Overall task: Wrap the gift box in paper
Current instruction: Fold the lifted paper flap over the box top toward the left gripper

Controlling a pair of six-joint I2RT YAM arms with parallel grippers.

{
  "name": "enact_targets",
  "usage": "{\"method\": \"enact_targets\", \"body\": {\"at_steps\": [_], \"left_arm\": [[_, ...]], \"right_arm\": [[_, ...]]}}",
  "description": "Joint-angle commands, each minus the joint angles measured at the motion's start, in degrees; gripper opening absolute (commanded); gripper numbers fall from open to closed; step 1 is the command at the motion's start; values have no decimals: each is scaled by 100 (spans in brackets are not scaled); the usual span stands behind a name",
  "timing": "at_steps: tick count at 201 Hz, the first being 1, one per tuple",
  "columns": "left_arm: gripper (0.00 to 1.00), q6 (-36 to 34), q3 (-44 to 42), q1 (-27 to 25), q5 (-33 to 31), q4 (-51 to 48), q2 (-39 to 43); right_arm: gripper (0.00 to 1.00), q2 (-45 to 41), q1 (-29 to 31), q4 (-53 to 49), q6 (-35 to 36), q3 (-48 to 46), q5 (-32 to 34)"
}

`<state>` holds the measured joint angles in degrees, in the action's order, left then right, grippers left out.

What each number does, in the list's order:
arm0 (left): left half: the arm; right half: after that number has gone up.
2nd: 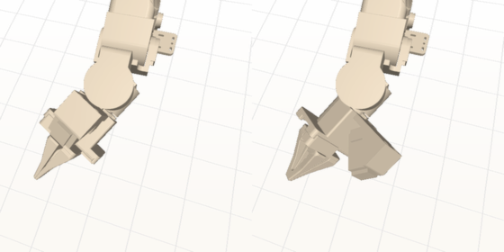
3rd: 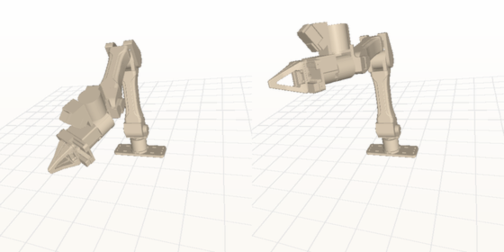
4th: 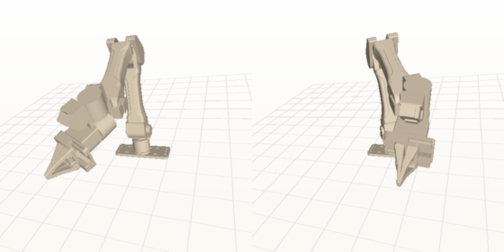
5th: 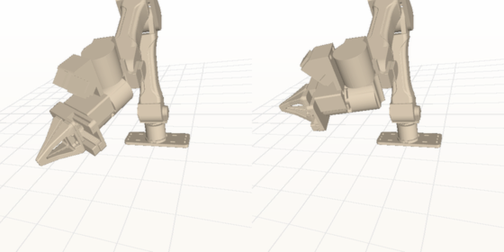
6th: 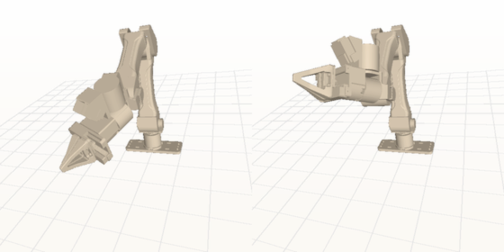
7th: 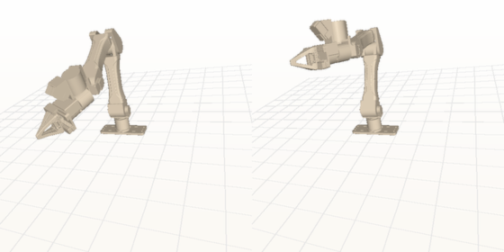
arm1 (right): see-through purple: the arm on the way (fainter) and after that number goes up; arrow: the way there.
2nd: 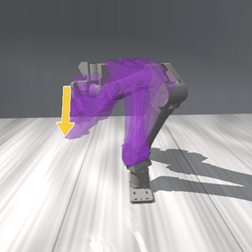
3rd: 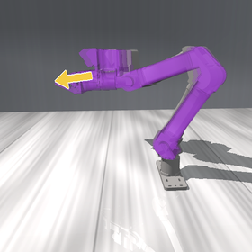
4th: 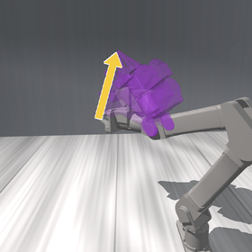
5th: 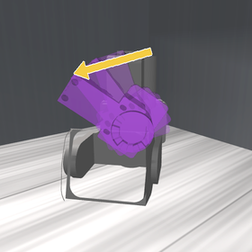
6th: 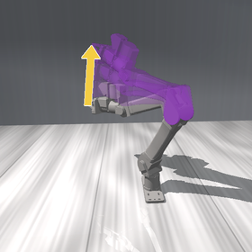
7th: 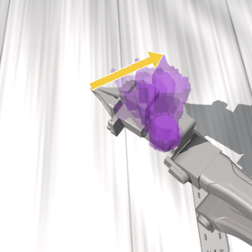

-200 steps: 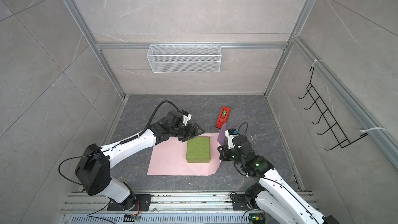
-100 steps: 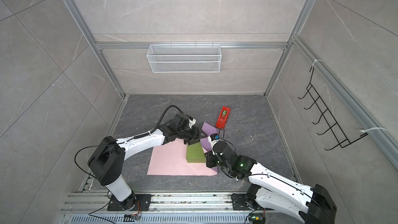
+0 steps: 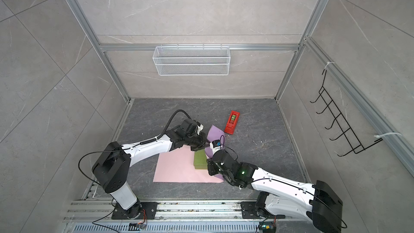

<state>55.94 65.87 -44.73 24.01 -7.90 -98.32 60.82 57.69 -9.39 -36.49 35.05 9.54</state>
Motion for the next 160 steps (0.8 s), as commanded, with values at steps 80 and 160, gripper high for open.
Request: {"method": "enact_targets", "body": {"at_steps": [80,160], "left_arm": [[0,-614,-537,274,137,289,446],[0,-681,-887,358,80,265,800]], "right_arm": [[82,-785,-327,-1567,357,934,145],[97,691,-2313,-1426,110,1139,-1454]]}}
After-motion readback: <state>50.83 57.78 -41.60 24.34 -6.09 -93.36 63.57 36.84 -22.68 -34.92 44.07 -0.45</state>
